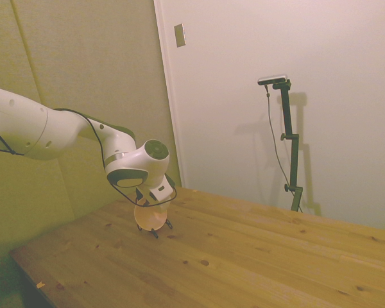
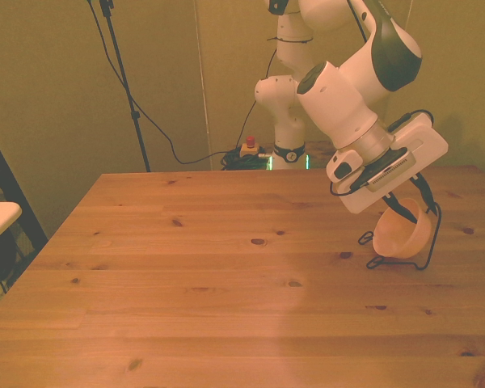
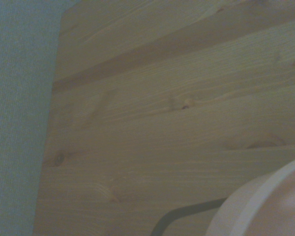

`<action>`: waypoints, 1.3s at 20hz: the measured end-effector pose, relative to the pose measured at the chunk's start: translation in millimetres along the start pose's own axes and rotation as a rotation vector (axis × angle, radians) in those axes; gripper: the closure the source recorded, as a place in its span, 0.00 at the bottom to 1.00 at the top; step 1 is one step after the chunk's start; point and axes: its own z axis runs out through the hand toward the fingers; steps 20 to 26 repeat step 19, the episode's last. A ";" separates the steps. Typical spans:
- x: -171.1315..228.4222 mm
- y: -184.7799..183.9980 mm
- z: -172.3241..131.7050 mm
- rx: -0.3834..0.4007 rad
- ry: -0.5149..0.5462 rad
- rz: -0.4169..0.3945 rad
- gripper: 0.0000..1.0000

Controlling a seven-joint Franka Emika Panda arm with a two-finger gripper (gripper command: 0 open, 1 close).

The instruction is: Load the bowl

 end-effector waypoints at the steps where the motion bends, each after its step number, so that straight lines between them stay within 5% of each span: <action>1: 0.6 -1.1 -1.9 0.003 0.002 -0.001 0.00; 10: 9.5 -4.7 -43.3 -0.027 0.083 -0.011 0.00; 19: -18.1 51.5 -105.5 -0.172 0.357 0.044 0.00; 26: -18.1 51.5 -105.5 -0.172 0.357 0.044 0.00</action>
